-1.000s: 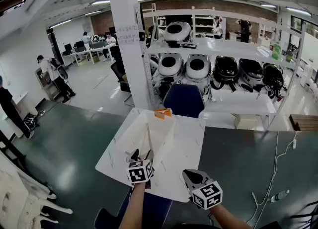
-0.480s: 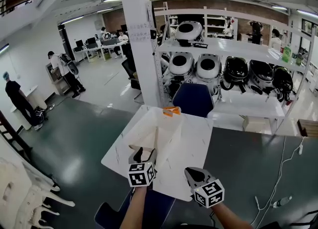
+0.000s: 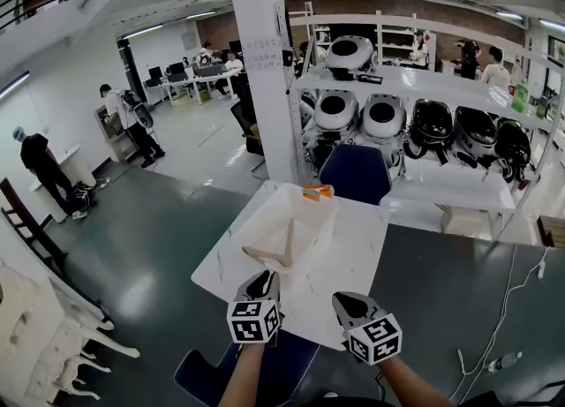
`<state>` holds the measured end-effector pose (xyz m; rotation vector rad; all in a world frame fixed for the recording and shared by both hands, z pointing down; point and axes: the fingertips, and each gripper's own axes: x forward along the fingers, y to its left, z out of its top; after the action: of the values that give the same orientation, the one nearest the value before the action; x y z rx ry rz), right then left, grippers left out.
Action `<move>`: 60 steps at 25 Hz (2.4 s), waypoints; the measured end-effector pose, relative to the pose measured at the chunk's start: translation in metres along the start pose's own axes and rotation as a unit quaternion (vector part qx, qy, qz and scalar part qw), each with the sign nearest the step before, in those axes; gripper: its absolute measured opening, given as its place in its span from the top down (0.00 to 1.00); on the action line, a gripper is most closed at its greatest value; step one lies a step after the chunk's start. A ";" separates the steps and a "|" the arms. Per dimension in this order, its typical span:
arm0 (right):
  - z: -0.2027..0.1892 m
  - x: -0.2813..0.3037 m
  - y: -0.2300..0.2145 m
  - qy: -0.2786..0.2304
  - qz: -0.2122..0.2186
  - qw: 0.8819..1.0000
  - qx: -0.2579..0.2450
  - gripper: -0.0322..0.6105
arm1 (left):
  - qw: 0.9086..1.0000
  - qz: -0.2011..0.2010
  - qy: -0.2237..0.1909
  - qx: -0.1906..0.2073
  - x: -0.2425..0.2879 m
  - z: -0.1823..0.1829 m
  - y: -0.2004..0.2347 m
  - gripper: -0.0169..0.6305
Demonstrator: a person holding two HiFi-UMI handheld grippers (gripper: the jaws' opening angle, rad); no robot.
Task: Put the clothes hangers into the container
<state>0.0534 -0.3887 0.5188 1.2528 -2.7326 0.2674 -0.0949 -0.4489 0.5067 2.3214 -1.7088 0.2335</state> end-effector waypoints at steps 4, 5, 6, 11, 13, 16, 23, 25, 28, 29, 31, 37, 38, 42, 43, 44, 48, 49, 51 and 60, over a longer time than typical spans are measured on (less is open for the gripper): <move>-0.002 -0.004 0.015 0.000 0.004 1.000 -0.004 0.92 | 1.000 -0.001 -0.003 -0.002 -0.019 -0.005 -0.001 0.92; -0.003 -0.006 0.018 0.001 0.004 1.000 -0.004 0.92 | 1.000 -0.002 -0.004 -0.002 -0.024 -0.007 -0.002 0.94; -0.004 -0.008 0.021 0.002 0.003 1.000 -0.004 0.92 | 1.000 -0.003 -0.007 -0.003 -0.029 -0.007 -0.003 0.96; -0.004 -0.021 0.034 -0.001 -0.005 1.000 -0.008 0.92 | 1.000 -0.012 -0.025 -0.007 -0.057 -0.009 -0.012 0.97; -0.004 -0.028 0.041 -0.002 -0.008 1.000 -0.009 0.92 | 0.999 -0.019 -0.030 -0.009 -0.070 -0.012 -0.017 0.97; -0.004 -0.036 0.052 -0.003 -0.010 1.000 -0.011 0.92 | 0.999 -0.033 -0.029 -0.011 -0.087 -0.018 -0.025 0.97; -0.006 -0.062 0.087 -0.007 -0.010 1.000 -0.016 0.92 | 0.998 -0.054 -0.030 -0.012 -0.130 -0.029 -0.040 0.97; -0.007 -0.070 0.095 -0.006 -0.011 1.000 -0.020 0.92 | 0.998 -0.056 -0.029 -0.011 -0.142 -0.033 -0.044 0.97; -0.006 -0.083 0.106 -0.005 -0.012 1.000 -0.027 0.92 | 0.998 -0.061 -0.026 -0.014 -0.160 -0.041 -0.050 0.97; -0.005 -0.086 0.109 -0.007 -0.013 0.999 -0.030 0.92 | 0.998 -0.062 -0.027 -0.014 -0.166 -0.043 -0.051 0.97; -0.001 -0.094 0.115 -0.010 -0.013 0.999 -0.035 0.92 | 0.998 -0.060 -0.033 -0.017 -0.178 -0.044 -0.053 0.97; 0.007 -0.119 0.133 -0.023 -0.007 0.999 -0.042 0.92 | 0.997 -0.058 -0.041 -0.032 -0.209 -0.054 -0.062 0.97; 0.007 -0.123 0.136 -0.023 -0.007 0.999 -0.045 0.92 | 0.997 -0.059 -0.040 -0.032 -0.214 -0.056 -0.065 0.97; 0.008 -0.139 0.149 -0.024 -0.007 0.998 -0.051 0.92 | 0.997 -0.057 -0.042 -0.034 -0.235 -0.063 -0.074 0.97; 0.006 -0.143 0.152 -0.024 -0.007 0.998 -0.051 0.92 | 0.997 -0.056 -0.042 -0.034 -0.241 -0.065 -0.077 0.97; 0.005 -0.148 0.156 -0.025 -0.007 0.998 -0.050 0.92 | 0.997 -0.056 -0.041 -0.034 -0.246 -0.067 -0.079 0.97; 0.002 -0.164 0.169 -0.029 -0.006 0.998 -0.050 0.92 | 0.997 -0.054 -0.045 -0.034 -0.268 -0.072 -0.085 0.97; 0.001 -0.168 0.171 -0.029 -0.005 0.998 -0.050 0.92 | 0.997 -0.054 -0.046 -0.036 -0.273 -0.074 -0.086 0.97; -0.001 -0.175 0.177 -0.031 -0.006 0.998 -0.049 0.92 | 0.997 -0.054 -0.047 -0.039 -0.282 -0.078 -0.089 0.97; 0.001 -0.198 0.193 -0.042 -0.011 0.998 -0.050 0.92 | 0.996 -0.062 -0.051 -0.032 -0.304 -0.083 -0.104 0.97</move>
<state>0.0355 -0.1194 0.4599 1.2939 -2.7605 0.0756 -0.0851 -0.1178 0.4920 2.4187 -1.5849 0.0361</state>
